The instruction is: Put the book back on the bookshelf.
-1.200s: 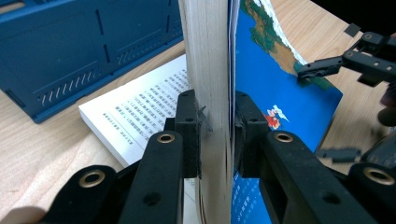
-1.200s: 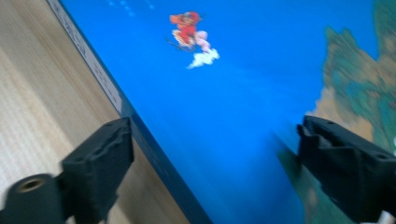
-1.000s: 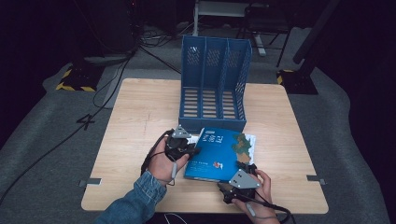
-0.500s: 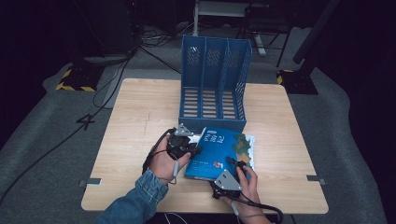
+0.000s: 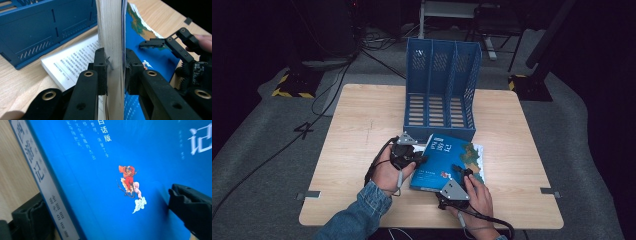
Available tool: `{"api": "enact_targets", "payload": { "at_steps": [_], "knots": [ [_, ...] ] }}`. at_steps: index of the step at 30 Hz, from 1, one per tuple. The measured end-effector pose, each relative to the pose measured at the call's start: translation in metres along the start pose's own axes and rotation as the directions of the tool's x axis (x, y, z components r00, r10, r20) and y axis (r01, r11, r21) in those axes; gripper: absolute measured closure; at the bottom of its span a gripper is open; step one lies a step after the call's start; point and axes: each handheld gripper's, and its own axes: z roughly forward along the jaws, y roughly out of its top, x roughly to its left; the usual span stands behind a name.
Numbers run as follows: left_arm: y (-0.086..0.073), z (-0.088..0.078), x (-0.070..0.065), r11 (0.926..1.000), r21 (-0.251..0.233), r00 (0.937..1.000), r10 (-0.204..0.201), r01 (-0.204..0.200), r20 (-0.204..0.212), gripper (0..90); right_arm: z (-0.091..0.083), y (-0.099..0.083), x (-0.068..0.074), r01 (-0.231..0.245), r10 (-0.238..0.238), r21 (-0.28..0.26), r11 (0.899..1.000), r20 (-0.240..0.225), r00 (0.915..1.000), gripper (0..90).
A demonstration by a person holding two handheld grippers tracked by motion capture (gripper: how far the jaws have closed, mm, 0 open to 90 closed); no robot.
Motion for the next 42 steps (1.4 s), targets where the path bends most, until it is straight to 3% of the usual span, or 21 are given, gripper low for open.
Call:
{"api": "enact_targets", "payload": {
  "at_steps": [2,5,9,14,17,19,21,22,24,27,29,32,35,39,41,42],
  "knots": [
    [-0.001,0.003,0.004,0.9998,-0.009,0.9998,-0.019,0.019,0.007,75.3,-0.001,0.001,-0.001,0.032,-0.032,0.011,0.999,-0.009,0.9995,5.9],
    [-0.002,0.006,0.008,0.9993,-0.018,0.9994,-0.034,0.034,0.007,75.0,-0.003,0.01,-0.002,0.112,-0.111,0.084,0.99,-0.019,0.9937,11.5],
    [-0.006,0.015,0.016,0.9974,-0.042,0.9983,-0.058,0.057,-0.001,74.1,-0.001,0.009,-0.008,0.113,-0.111,0.1,0.989,-0.025,0.9935,15.9],
    [-0.01,0.022,0.027,0.9943,-0.037,0.995,-0.1,0.1,0.003,71.5,-0.002,0.008,-0.008,0.156,-0.157,0.128,0.979,-0.004,0.9876,26.0],
    [-0.012,0.023,0.031,0.9938,-0.041,0.9939,-0.105,0.104,-0.032,66.2,0.0,0.012,-0.005,0.22,-0.22,0.139,0.966,-0.013,0.9754,29.7],
    [-0.014,0.018,0.036,0.9924,-0.074,0.9936,-0.101,0.098,-0.049,61.4,0.0,0.015,-0.006,0.225,-0.225,0.13,0.966,-0.009,0.9743,33.6],
    [-0.014,0.012,0.039,0.9796,-0.123,0.9874,-0.157,0.158,0.019,55.3,-0.002,0.019,-0.008,0.204,-0.202,0.114,0.972,-0.023,0.979,43.0],
    [-0.015,0.009,0.04,0.9769,-0.142,0.9872,-0.158,0.16,0.024,51.3,-0.003,0.021,-0.009,0.191,-0.189,0.118,0.975,-0.026,0.9817,43.9],
    [-0.017,0.006,0.04,0.981,-0.142,0.9911,-0.133,0.132,-0.003,50.0,-0.004,0.024,-0.013,0.173,-0.171,0.122,0.977,-0.025,0.9849,45.3],
    [-0.022,0.003,0.04,0.9853,-0.125,0.9928,-0.119,0.117,-0.011,48.7,-0.005,0.027,-0.017,0.181,-0.179,0.131,0.975,-0.026,0.9835,47.7],
    [-0.025,0.002,0.041,0.9848,-0.12,0.9916,-0.129,0.126,-0.014,47.9,-0.005,0.028,-0.019,0.178,-0.176,0.131,0.975,-0.027,0.9841,48.2],
    [-0.034,0.001,0.049,0.9865,-0.084,0.9881,-0.145,0.141,-0.051,46.7,-0.006,0.032,-0.025,0.169,-0.166,0.156,0.973,-0.03,0.9857,47.2],
    [-0.041,0.004,0.054,0.9853,-0.027,0.9839,-0.17,0.169,-0.055,51.0,-0.002,0.033,-0.026,0.203,-0.208,0.172,0.964,0.009,0.9781,37.7],
    [-0.046,0.012,0.051,0.9818,0.068,0.9837,-0.175,0.177,-0.044,53.0,0.008,0.028,-0.029,0.215,-0.223,0.179,0.96,0.029,0.9743,19.1],
    [-0.048,0.013,0.05,0.9822,0.075,0.9839,-0.168,0.172,-0.061,54.6,0.016,0.024,-0.029,0.243,-0.259,0.198,0.95,0.055,0.9644,19.1],
    [-0.048,0.014,0.051,0.9815,0.079,0.9838,-0.17,0.175,-0.057,54.6,0.019,0.023,-0.031,0.244,-0.258,0.21,0.947,0.043,0.9651,18.1]
  ]
}}
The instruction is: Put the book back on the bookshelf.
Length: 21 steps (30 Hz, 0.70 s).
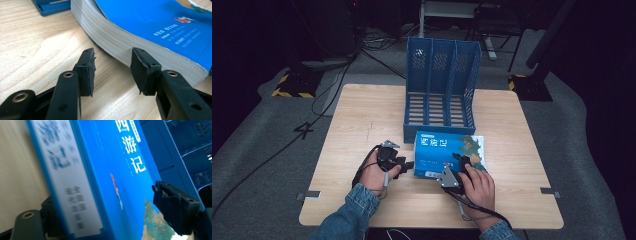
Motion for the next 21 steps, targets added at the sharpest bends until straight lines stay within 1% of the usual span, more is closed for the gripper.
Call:
{"api": "enact_targets", "payload": {
  "at_steps": [1,2,3,4,5,6,7,9,10,11,15,16,17,18,19,21],
  "knots": [
    [0.0,0.0,0.0,1.0,0.0,1.0,-0.005,0.005,0.003,54.6,0.003,-0.001,-0.001,-0.02,0.02,0.008,1.0,-0.014,0.9997,18.0],
    [-0.001,0.0,0.001,0.9999,-0.002,0.9999,-0.011,0.011,0.009,54.2,0.005,0.0,-0.001,-0.025,0.025,0.008,1.0,-0.015,0.9996,19.2],
    [-0.001,0.0,0.001,0.9999,-0.002,0.9998,-0.014,0.014,0.012,53.8,0.005,0.001,-0.001,-0.015,0.015,0.013,1.0,-0.008,0.9999,22.9],
    [-0.001,0.0,0.001,0.9998,-0.006,0.9997,-0.02,0.02,0.016,54.0,0.005,0.001,-0.002,-0.008,0.009,0.018,1.0,-0.014,0.9999,26.6],
    [0.0,0.0,0.002,0.9998,-0.01,0.9998,-0.015,0.016,0.014,54.0,0.006,0.001,-0.002,-0.016,0.017,0.029,0.999,-0.02,0.9997,30.6],
    [0.0,-0.001,0.002,0.9998,-0.01,0.9997,-0.018,0.018,0.018,53.9,0.009,0.001,-0.002,-0.033,0.036,0.079,0.996,-0.04,0.9986,36.6],
    [0.0,-0.001,0.002,0.9997,-0.011,0.9995,-0.023,0.023,0.021,53.7,0.011,0.001,-0.002,-0.015,0.02,0.101,0.995,-0.042,0.9989,36.3],
    [0.0,-0.001,0.003,0.9995,-0.016,0.9993,-0.026,0.026,0.028,53.2,0.014,0.002,-0.001,0.041,-0.038,0.109,0.993,-0.03,0.9988,38.3],
    [0.0,-0.002,0.003,0.9992,-0.017,0.9989,-0.035,0.035,0.032,53.0,0.015,0.002,0.0,0.048,-0.045,0.11,0.993,-0.026,0.9986,38.5],
    [0.0,-0.002,0.003,0.9992,-0.017,0.9989,-0.035,0.035,0.032,53.0,0.015,0.002,0.0,0.048,-0.045,0.11,0.993,-0.026,0.9986,38.5],
    [0.0,-0.002,0.005,0.9989,-0.024,0.9986,-0.039,0.04,0.035,52.8,0.016,0.002,-0.003,0.054,-0.049,0.107,0.993,-0.048,0.9976,39.2],
    [0.0,-0.002,0.005,0.9988,-0.026,0.9985,-0.04,0.041,0.037,52.8,0.016,0.002,-0.003,0.059,-0.053,0.107,0.992,-0.057,0.9969,40.9],
    [0.0,-0.002,0.005,0.9985,-0.03,0.9983,-0.045,0.046,0.036,52.7,0.015,0.003,-0.002,0.08,-0.075,0.106,0.991,-0.055,0.9957,46.3],
    [0.0,-0.003,0.006,0.9985,-0.032,0.9985,-0.043,0.044,0.035,52.7,0.015,0.004,-0.003,0.123,-0.119,0.1,0.987,-0.046,0.9918,52.5],
    [0.0,-0.004,0.007,0.9981,-0.038,0.9982,-0.047,0.049,0.038,52.7,0.013,0.005,-0.003,0.138,-0.135,0.104,0.985,-0.035,0.9902,54.0],
    [0.0,-0.005,0.009,0.9975,-0.046,0.9979,-0.052,0.054,0.038,52.6,0.011,0.006,-0.008,0.136,-0.132,0.095,0.986,-0.049,0.99,57.3]
  ]
}}
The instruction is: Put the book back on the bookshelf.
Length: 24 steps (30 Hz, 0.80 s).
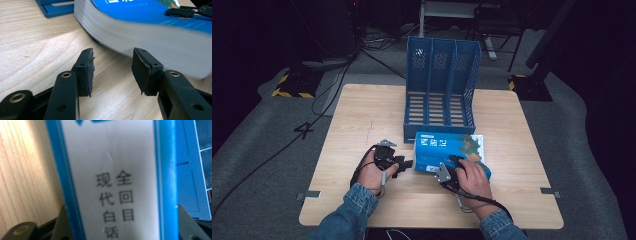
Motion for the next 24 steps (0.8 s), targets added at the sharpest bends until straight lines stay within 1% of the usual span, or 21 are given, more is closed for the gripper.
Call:
{"api": "enact_targets", "payload": {
  "at_steps": [2,3,4,5,7,11,12,13,14,15,16,18,19,20,21,22,23,24],
  "knots": [
    [0.0,-0.001,0.002,1.0,0.0,1.0,0.002,-0.002,-0.002,52.6,-0.002,0.0,-0.002,-0.007,0.007,-0.011,1.0,-0.002,1.0,58.1],
    [0.0,-0.001,0.004,1.0,-0.006,1.0,-0.008,0.008,-0.003,52.6,-0.004,-0.001,-0.005,-0.018,0.018,-0.016,1.0,-0.006,0.9998,58.7],
    [-0.001,-0.002,0.006,0.9999,-0.005,0.9999,-0.011,0.011,-0.004,52.6,-0.007,-0.002,-0.007,-0.042,0.042,-0.033,0.999,-0.006,0.9991,59.3],
    [-0.002,-0.001,0.009,0.9999,-0.003,0.9999,-0.015,0.015,-0.008,52.5,-0.009,-0.003,-0.009,-0.052,0.051,-0.039,0.998,-0.005,0.9987,59.7],
    [-0.005,-0.001,0.014,0.9998,-0.001,0.9993,-0.022,0.022,-0.032,52.5,-0.014,-0.006,-0.011,-0.074,0.074,-0.051,0.996,0.0,0.9972,60.1],
    [-0.01,-0.003,0.022,0.9998,0.022,0.9965,-0.002,0.004,-0.084,52.5,-0.022,-0.008,-0.014,-0.116,0.117,-0.065,0.991,0.011,0.9931,60.9],
    [-0.011,-0.004,0.024,0.9995,0.031,0.9957,0.0,0.003,-0.093,52.6,-0.024,-0.009,-0.015,-0.126,0.126,-0.067,0.99,0.005,0.992,61.0],
    [-0.012,-0.004,0.026,0.9994,0.034,0.995,0.0,0.003,-0.1,52.5,-0.027,-0.009,-0.017,-0.138,0.139,-0.072,0.988,0.007,0.9902,61.2],
    [-0.013,-0.004,0.028,0.9989,0.046,0.9933,0.008,-0.002,-0.115,52.5,-0.03,-0.009,-0.018,-0.148,0.149,-0.073,0.986,0.008,0.9888,61.3],
    [-0.015,-0.003,0.03,0.9986,0.052,0.9922,0.017,-0.011,-0.123,52.5,-0.034,-0.01,-0.02,-0.171,0.172,-0.077,0.982,0.003,0.9851,61.4],
    [-0.016,-0.003,0.032,0.9993,0.036,0.9925,0.01,-0.005,-0.122,53.5,-0.037,-0.01,-0.021,-0.185,0.186,-0.084,0.979,0.002,0.9826,61.5],
    [-0.016,-0.005,0.034,0.9995,0.031,0.9922,0.014,-0.01,-0.124,52.9,-0.045,-0.011,-0.024,-0.219,0.22,-0.098,0.971,-0.001,0.9754,61.6],
    [-0.016,-0.005,0.035,0.9993,0.029,0.9904,0.026,-0.022,-0.136,53.5,-0.048,-0.012,-0.026,-0.241,0.242,-0.111,0.964,-0.002,0.9702,61.7],
    [-0.017,-0.005,0.036,0.9986,0.025,0.9878,0.049,-0.046,-0.148,54.2,-0.052,-0.012,-0.028,-0.261,0.263,-0.119,0.958,-0.003,0.9648,61.7],
    [-0.018,-0.005,0.036,0.9971,0.018,0.9839,0.076,-0.074,-0.162,54.1,-0.057,-0.013,-0.029,-0.283,0.285,-0.133,0.95,0.0,0.9584,61.7],
    [-0.019,-0.004,0.036,0.9956,0.011,0.9805,0.093,-0.093,-0.173,54.0,-0.061,-0.013,-0.032,-0.298,0.301,-0.14,0.944,0.001,0.9536,61.7],
    [-0.02,-0.004,0.037,0.9922,0.007,0.9744,0.123,-0.124,-0.188,53.5,-0.065,-0.014,-0.033,-0.312,0.316,-0.151,0.938,0.006,0.9487,61.7],
    [-0.021,-0.002,0.037,0.9874,-0.007,0.9649,0.153,-0.158,-0.214,52.1,-0.069,-0.014,-0.035,-0.326,0.332,-0.16,0.932,0.011,0.9433,61.7]
  ]
}}
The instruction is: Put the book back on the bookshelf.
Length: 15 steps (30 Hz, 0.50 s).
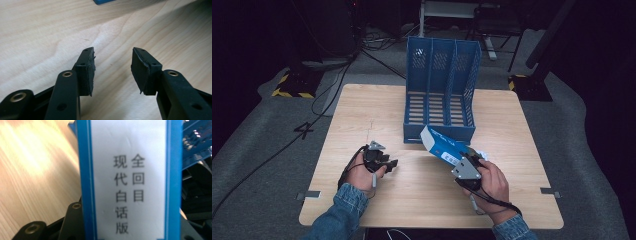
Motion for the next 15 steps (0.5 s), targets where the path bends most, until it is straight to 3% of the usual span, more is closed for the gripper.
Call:
{"api": "enact_targets", "payload": {
  "at_steps": [1,7,13,15],
  "knots": [
    [-0.002,0.002,0.001,0.999,-0.025,0.999,0.036,-0.037,-0.025,48.8,-0.004,0.001,-0.002,-0.021,0.021,-0.008,1.0,0.015,0.9997,61.7],
    [-0.002,0.003,0.0,0.9985,-0.018,0.9979,0.05,-0.051,-0.042,44.4,-0.015,0.003,-0.012,-0.103,0.104,-0.025,0.994,0.046,0.9935,61.9],
    [-0.002,0.002,0.003,0.9993,-0.024,0.9992,0.03,-0.03,-0.026,44.2,-0.026,0.003,-0.024,-0.176,0.18,-0.055,0.983,0.075,0.9807,62.0],
    [-0.002,0.002,0.004,0.9994,-0.027,0.9996,0.022,-0.022,-0.019,44.4,-0.03,0.003,-0.029,-0.211,0.218,-0.081,0.974,0.082,0.9726,62.0]
  ]
}}
